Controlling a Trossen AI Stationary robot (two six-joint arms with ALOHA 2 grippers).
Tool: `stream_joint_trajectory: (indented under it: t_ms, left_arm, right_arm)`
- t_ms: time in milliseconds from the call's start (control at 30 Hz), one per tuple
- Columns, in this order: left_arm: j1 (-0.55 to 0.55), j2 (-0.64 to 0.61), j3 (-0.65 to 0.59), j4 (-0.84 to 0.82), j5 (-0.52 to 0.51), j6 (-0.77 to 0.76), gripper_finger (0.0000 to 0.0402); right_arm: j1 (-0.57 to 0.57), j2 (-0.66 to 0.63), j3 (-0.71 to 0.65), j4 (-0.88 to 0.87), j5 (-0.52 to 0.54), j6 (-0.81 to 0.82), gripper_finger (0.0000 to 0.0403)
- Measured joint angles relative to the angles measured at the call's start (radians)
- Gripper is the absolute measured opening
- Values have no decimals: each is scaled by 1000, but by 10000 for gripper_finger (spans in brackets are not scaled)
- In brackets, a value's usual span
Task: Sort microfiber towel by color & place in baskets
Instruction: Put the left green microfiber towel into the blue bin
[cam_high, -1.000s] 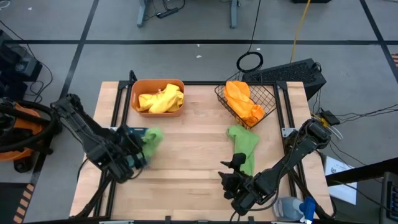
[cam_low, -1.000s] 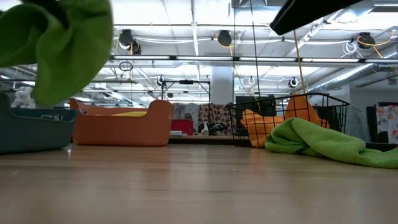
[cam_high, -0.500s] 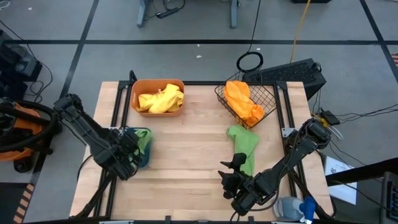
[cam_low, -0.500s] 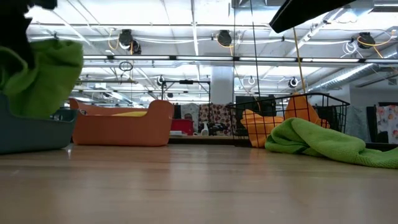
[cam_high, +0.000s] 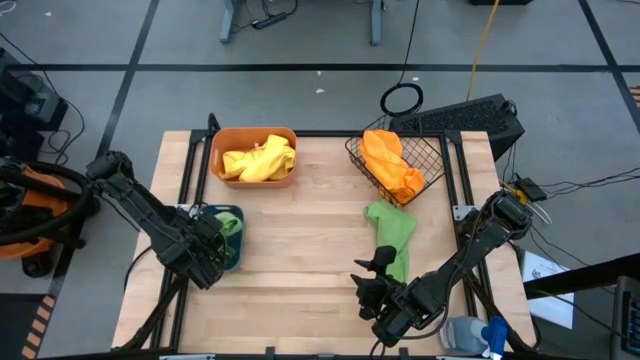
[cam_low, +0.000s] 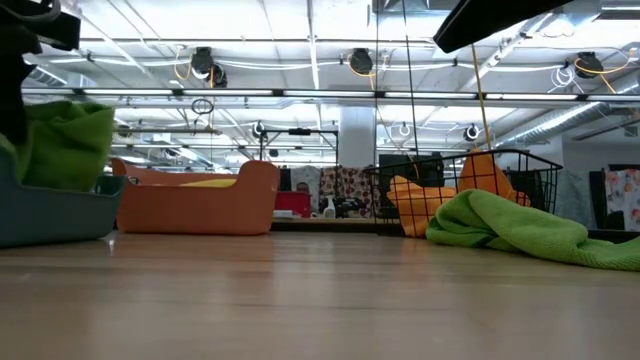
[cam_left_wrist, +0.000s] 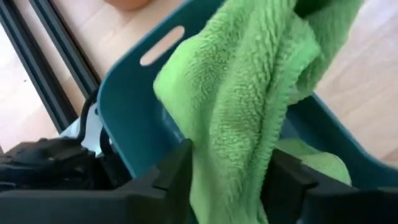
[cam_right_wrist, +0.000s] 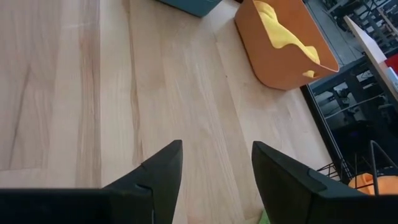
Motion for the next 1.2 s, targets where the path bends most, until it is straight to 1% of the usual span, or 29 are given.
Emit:
stream_joint_trajectory:
  t_ms: [200, 300, 367, 467, 600, 667, 800, 867, 1000, 1100, 1167, 1200]
  left_arm:
    - [0, 0, 20, 1, 32, 10, 232]
    - [0, 0, 34, -1, 61, 69, 258]
    - [0, 0, 48, -9, 59, 109, 268]
    - [0, 0, 69, -6, 6, 165, 273]
    - [24, 0, 82, -7, -136, 254, 267]
    - [71, 0, 83, -11, -160, 321, 256]
    - [200, 0, 83, -5, -142, 483, 218]
    - [264, 0, 83, 20, -141, 584, 190]
    - [363, 0, 55, 147, -111, 818, 118]
    - [403, -1, 21, 212, -105, 859, 59]
    - [411, 0, -13, 204, -95, 825, 24]
    - [410, 0, -29, 183, -92, 792, 13]
  right_arm:
    - [0, 0, 0, 0, 0, -6, 185]
    - [0, 0, 0, 0, 0, -9, 185]
    - [0, 0, 0, 0, 0, -10, 185]
    - [-1, 0, 0, 0, 0, -10, 185]
    - [-2, 0, 0, 1, 5, -11, 185]
    - [-4, 0, 0, 4, 7, -20, 185]
    - [-4, 0, 0, 24, 9, -53, 185]
    - [-4, 0, 0, 40, 10, -72, 185]
    - [-10, 0, 0, 66, 10, -102, 185]
    - [-10, 0, 0, 66, 9, -110, 185]
    - [-10, 0, 0, 66, 9, -110, 185]
    - [-10, 0, 0, 66, 6, -109, 185]
